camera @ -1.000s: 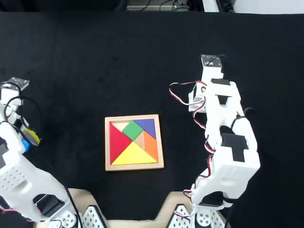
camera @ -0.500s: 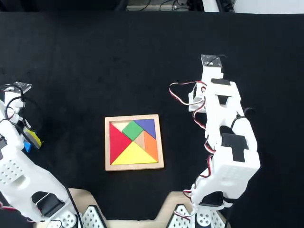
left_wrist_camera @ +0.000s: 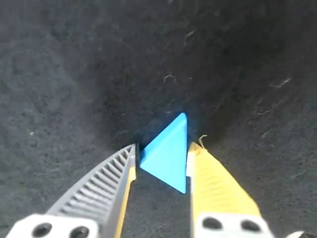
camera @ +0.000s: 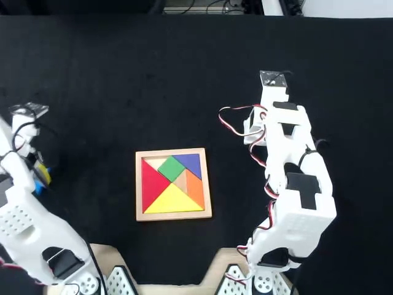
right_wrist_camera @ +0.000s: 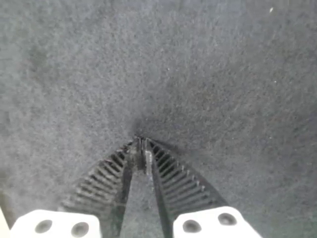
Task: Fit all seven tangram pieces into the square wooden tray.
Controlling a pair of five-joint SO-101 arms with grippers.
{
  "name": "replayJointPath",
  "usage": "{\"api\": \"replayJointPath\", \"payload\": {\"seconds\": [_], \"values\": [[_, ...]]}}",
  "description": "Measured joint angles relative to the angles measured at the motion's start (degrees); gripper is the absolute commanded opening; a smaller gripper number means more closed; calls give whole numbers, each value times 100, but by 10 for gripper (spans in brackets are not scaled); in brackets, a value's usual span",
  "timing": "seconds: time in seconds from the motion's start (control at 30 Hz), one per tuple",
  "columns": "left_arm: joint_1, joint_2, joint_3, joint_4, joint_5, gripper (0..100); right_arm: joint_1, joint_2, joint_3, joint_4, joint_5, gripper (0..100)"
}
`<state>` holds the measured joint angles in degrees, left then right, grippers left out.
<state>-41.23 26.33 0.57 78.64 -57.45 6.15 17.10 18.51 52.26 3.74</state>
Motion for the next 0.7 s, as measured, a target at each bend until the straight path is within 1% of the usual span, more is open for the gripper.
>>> {"api": "replayJointPath", "payload": {"seconds": [0.2,0.27,0.4,0.5,0.6,0.7], "values": [[1240,-633,-958,1591,0,77,0,0,0,0,0,11],[1705,-967,-1204,1890,0,77,0,0,0,0,0,11],[2734,-1591,-1266,2040,-53,77,0,0,0,0,0,11],[3640,-1969,-958,2057,-334,77,105,0,-18,0,-62,11],[4510,-2224,-343,2004,-571,77,492,0,-88,-26,-554,11],[5090,-2374,325,1635,-844,77,993,0,-167,-105,-958,11]]}}
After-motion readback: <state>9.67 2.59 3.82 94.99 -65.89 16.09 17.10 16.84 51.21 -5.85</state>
